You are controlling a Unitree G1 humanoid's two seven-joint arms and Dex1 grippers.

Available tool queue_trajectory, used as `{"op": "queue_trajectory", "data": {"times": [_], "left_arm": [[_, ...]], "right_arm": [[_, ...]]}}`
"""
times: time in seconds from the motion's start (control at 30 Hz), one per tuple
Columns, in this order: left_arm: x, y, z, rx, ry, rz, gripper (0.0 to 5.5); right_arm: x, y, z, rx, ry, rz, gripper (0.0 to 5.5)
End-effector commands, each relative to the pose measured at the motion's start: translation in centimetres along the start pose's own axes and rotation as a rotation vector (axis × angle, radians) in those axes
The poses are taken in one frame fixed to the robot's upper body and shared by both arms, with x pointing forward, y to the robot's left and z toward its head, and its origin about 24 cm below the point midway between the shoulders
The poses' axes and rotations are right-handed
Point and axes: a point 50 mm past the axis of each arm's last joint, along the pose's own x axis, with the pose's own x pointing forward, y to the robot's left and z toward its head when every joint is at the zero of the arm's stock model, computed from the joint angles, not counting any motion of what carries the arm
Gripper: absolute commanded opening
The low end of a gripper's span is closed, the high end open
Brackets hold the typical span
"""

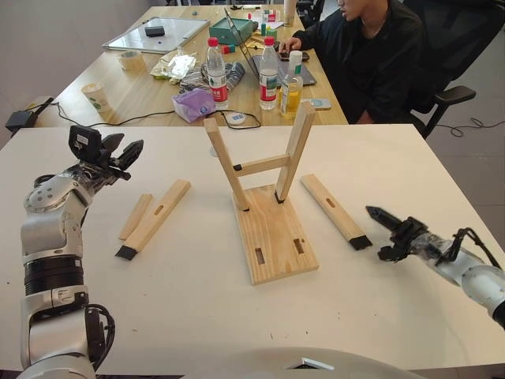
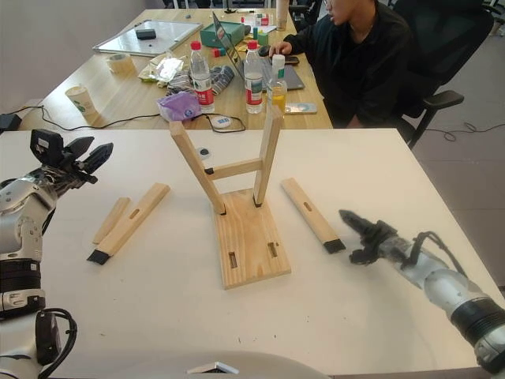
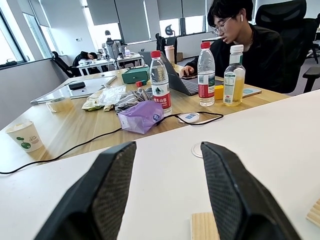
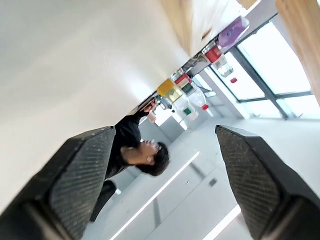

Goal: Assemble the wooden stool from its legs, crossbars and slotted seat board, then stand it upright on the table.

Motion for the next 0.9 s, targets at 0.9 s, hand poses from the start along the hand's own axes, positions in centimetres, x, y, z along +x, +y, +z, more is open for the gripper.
{"op": "queue_trajectory", "data": {"times": [0.9], "left_arm": [[-6.7,-0.1,-14.5,-0.161,0.698,-0.053,1.24]], "right_arm": [[-1.5,-6.0,-10.5,0.952,0.636,-0.271,3.72]]}}
